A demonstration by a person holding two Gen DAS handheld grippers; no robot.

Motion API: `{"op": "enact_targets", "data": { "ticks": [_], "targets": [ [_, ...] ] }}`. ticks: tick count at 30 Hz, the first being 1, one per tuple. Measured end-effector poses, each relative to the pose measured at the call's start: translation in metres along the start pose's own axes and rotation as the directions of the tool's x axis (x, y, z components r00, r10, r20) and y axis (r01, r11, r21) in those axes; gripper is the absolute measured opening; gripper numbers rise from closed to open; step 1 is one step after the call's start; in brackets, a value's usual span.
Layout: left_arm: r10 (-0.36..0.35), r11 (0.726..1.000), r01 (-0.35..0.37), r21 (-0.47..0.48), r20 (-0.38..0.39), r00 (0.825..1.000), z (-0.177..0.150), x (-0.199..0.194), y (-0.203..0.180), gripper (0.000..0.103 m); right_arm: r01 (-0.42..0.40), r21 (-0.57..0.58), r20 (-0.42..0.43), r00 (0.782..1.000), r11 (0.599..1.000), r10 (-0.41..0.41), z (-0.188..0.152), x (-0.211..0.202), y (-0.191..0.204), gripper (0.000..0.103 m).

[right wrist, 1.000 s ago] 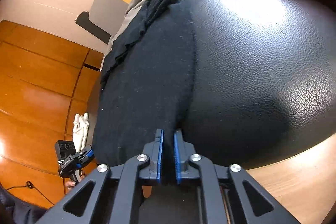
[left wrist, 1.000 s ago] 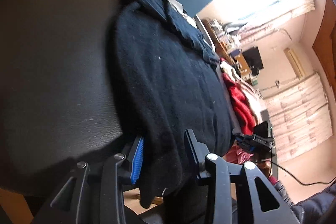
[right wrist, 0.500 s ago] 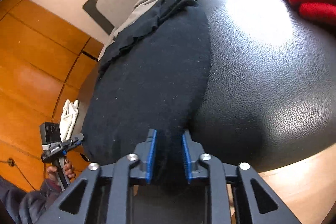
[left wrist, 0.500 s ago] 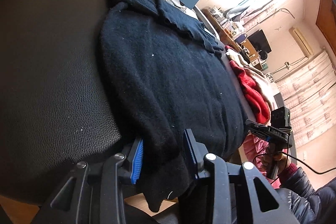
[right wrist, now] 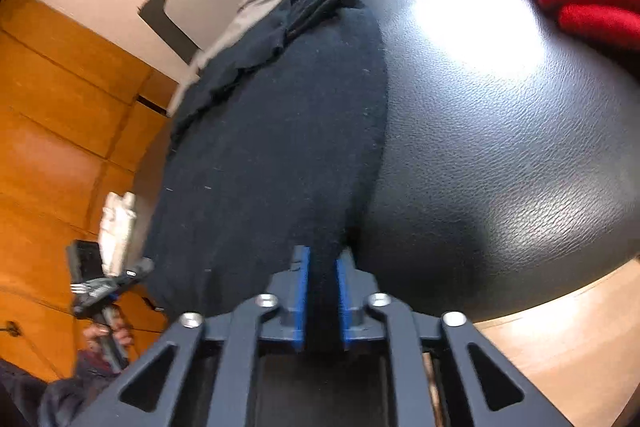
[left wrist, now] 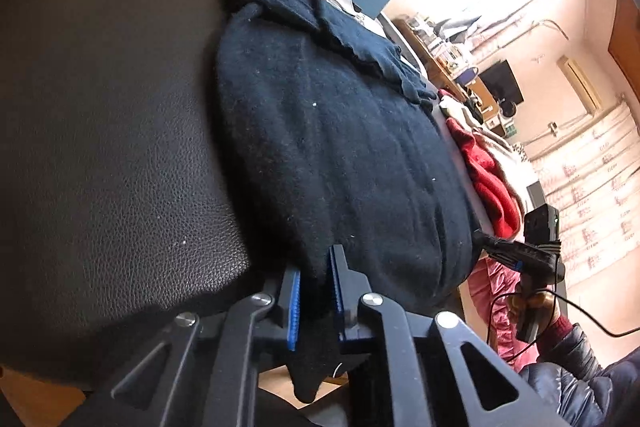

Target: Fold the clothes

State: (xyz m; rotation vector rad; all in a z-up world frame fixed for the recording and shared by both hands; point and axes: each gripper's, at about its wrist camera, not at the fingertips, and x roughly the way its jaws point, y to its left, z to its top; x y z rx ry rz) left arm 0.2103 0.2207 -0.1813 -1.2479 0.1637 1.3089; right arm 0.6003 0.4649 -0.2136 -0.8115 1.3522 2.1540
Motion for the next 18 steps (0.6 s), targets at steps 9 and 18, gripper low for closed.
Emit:
{"op": "enact_targets", "data": {
  "ticks": [9,18],
  "targets": [
    [0.056,0.997,-0.057,0.049,0.013,0.998,0.002,0.003,-0.010,0.016,-0.083,0.014,0.030,0.996,0.996,0.083,-0.016,0.000,0.002,0.041],
    [0.040,0.999,-0.041,0.013,0.032,0.999,0.001,-0.002,0.001,0.008,-0.006,-0.039,-0.017,1.000,0.999,0.005,-0.016,0.005,0.003,0.005]
  ]
}}
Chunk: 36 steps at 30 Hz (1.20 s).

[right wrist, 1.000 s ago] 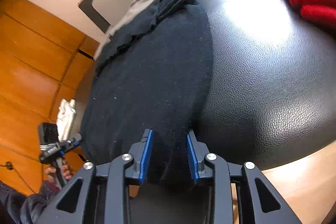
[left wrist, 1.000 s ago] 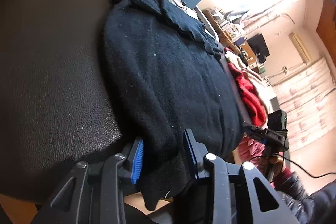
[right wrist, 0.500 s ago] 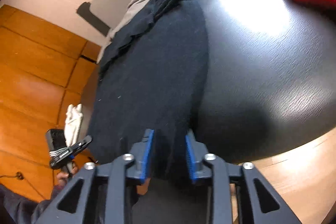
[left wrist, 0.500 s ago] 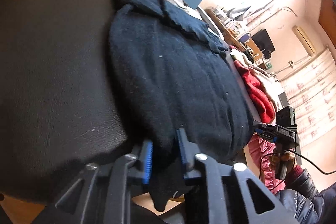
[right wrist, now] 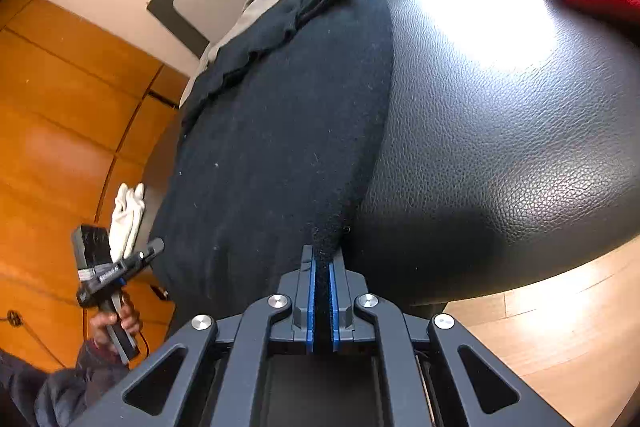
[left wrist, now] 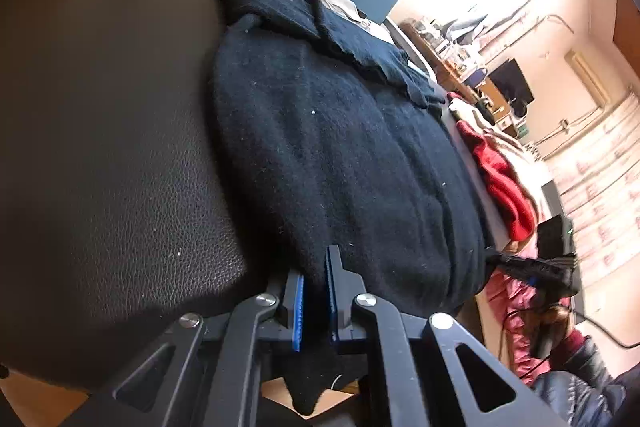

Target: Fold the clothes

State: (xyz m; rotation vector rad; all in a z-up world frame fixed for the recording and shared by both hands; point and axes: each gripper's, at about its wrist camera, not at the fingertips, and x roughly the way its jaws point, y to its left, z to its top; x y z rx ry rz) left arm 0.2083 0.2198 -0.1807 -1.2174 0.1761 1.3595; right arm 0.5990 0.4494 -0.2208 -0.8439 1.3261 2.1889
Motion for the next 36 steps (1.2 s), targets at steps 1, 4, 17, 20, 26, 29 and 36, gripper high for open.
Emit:
{"op": "enact_targets", "data": {
  "ticks": [1,4,17,20,26,29,36],
  "targets": [
    [0.001,1.000,-0.001,0.009,0.001,1.000,0.000,-0.001,0.000,0.008,-0.011,0.005,-0.006,1.000,1.000,0.011,0.001,0.000,-0.002,0.008],
    [0.015,0.999,-0.015,0.043,0.003,1.000,-0.002,-0.003,-0.002,0.009,-0.035,0.036,-0.026,0.999,0.999,0.036,0.006,0.001,-0.006,0.011],
    [-0.232,0.970,0.237,-0.051,0.090,0.969,0.026,-0.030,0.000,0.008,-0.224,0.093,0.049,0.974,0.970,0.220,0.027,-0.003,0.010,0.007],
    [-0.265,0.961,0.272,-0.054,0.112,0.958,0.042,-0.029,0.000,0.008,-0.247,0.117,0.077,0.968,0.962,0.239,0.041,0.000,0.008,0.007],
    [-0.311,0.944,0.324,-0.063,0.159,0.937,0.089,-0.018,0.003,0.008,-0.265,0.148,0.128,0.960,0.953,0.247,0.084,0.012,0.005,0.007],
    [-0.322,0.941,0.335,-0.055,0.167,0.932,0.114,-0.009,0.001,0.008,-0.292,0.171,0.177,0.949,0.941,0.262,0.106,0.017,0.003,0.007],
    [-0.369,0.923,0.383,-0.033,0.201,0.907,0.170,0.004,-0.002,0.008,-0.350,0.176,0.243,0.921,0.920,0.304,0.154,0.024,0.009,0.007]
  ]
}}
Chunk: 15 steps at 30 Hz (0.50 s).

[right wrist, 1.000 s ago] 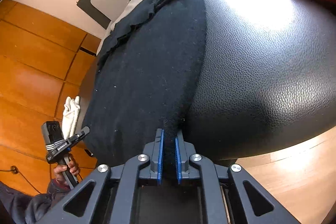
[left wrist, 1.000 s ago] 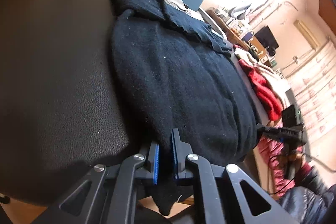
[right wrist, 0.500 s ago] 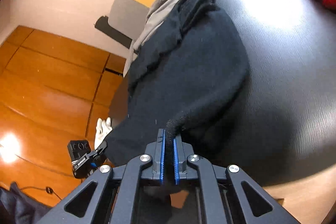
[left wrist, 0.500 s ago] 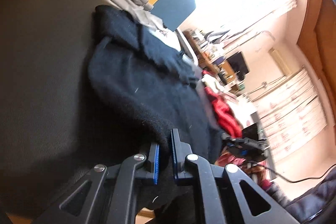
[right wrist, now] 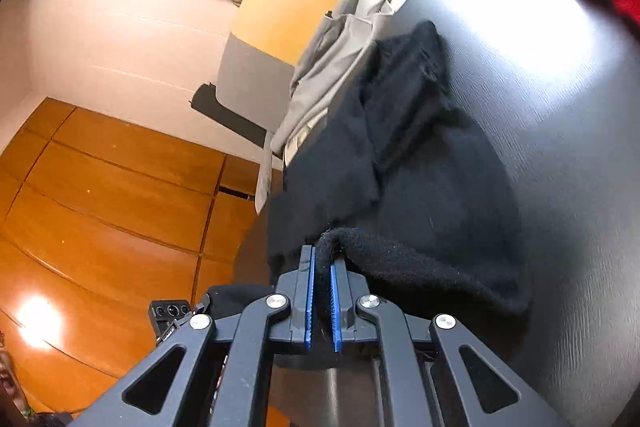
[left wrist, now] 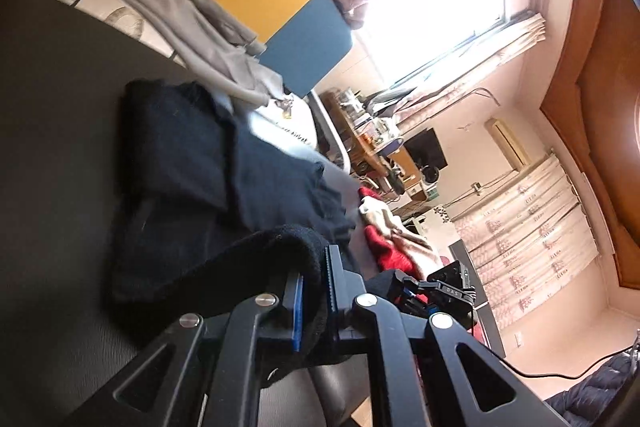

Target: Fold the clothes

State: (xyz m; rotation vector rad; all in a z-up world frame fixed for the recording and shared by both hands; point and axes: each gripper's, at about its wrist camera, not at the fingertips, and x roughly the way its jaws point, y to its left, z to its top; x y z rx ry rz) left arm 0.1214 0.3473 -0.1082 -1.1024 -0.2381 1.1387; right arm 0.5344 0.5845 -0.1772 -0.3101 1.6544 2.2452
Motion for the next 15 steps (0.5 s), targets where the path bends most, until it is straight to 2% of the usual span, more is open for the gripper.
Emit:
{"op": "enact_targets", "data": {
  "ticks": [4,8,12,15],
  "targets": [
    [-0.027,1.000,0.027,0.006,0.032,0.999,0.033,0.016,0.002,0.008,-0.010,0.013,0.034,0.999,1.000,0.009,0.028,0.012,0.001,0.007],
    [-0.025,1.000,0.025,0.003,0.058,0.998,0.062,0.032,0.009,0.008,-0.014,0.001,0.052,0.999,1.000,0.014,0.056,0.025,0.010,0.007],
    [0.010,0.997,-0.003,-0.081,0.091,0.996,0.091,0.055,0.043,0.008,0.016,0.007,0.051,0.999,1.000,-0.016,0.089,0.044,0.009,0.007],
    [0.008,0.988,0.011,-0.156,0.118,0.993,0.107,0.068,0.069,0.008,0.037,0.006,0.043,0.998,0.999,-0.037,0.111,0.061,0.007,0.007]
  ]
}}
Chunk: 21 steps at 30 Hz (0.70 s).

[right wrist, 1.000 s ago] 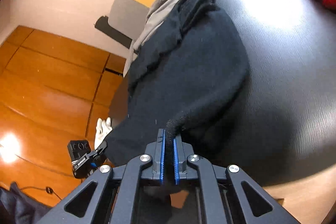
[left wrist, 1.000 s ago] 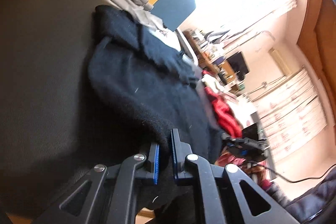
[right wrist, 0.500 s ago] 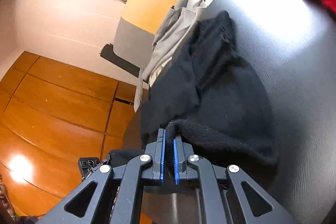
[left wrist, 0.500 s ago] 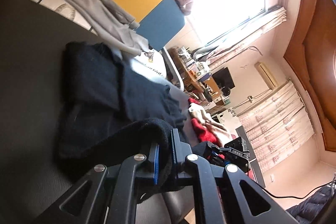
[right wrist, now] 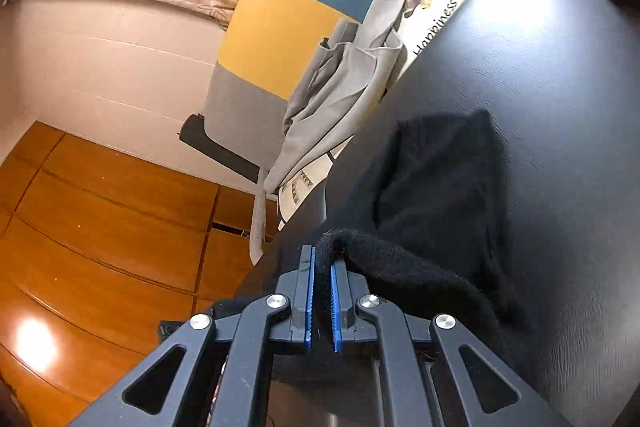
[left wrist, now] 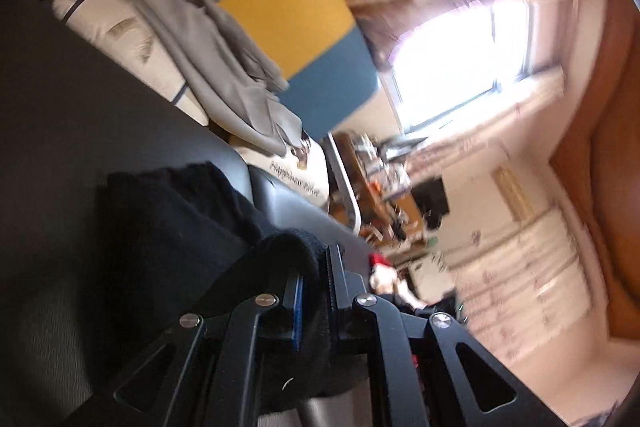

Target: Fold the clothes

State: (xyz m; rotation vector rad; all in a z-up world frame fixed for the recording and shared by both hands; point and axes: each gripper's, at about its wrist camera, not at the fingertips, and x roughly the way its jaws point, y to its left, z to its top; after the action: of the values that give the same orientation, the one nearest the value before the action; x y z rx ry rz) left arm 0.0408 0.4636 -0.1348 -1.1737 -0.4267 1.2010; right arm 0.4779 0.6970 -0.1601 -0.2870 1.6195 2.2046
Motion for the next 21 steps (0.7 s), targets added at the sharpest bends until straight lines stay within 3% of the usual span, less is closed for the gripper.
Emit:
{"op": "enact_targets", "data": {
  "ticks": [4,7,15,21],
  "targets": [
    [0.076,0.991,-0.078,-0.105,-0.021,0.997,0.014,0.032,0.045,0.008,0.044,0.062,-0.038,0.998,0.997,-0.042,0.017,0.029,-0.021,0.011],
    [0.138,0.975,-0.146,-0.165,-0.061,0.989,0.010,0.049,0.073,0.008,0.088,0.118,-0.119,0.990,0.989,-0.074,0.018,0.055,-0.045,0.010],
    [0.172,0.974,-0.187,-0.125,-0.121,0.978,-0.013,0.043,0.070,0.007,0.121,0.032,-0.165,0.980,0.992,-0.114,-0.014,0.046,-0.044,0.005],
    [0.139,0.974,-0.161,-0.161,-0.137,0.981,-0.063,0.001,0.071,0.007,0.108,0.037,-0.180,0.979,0.993,-0.100,-0.057,0.017,-0.046,0.004]
  ]
}}
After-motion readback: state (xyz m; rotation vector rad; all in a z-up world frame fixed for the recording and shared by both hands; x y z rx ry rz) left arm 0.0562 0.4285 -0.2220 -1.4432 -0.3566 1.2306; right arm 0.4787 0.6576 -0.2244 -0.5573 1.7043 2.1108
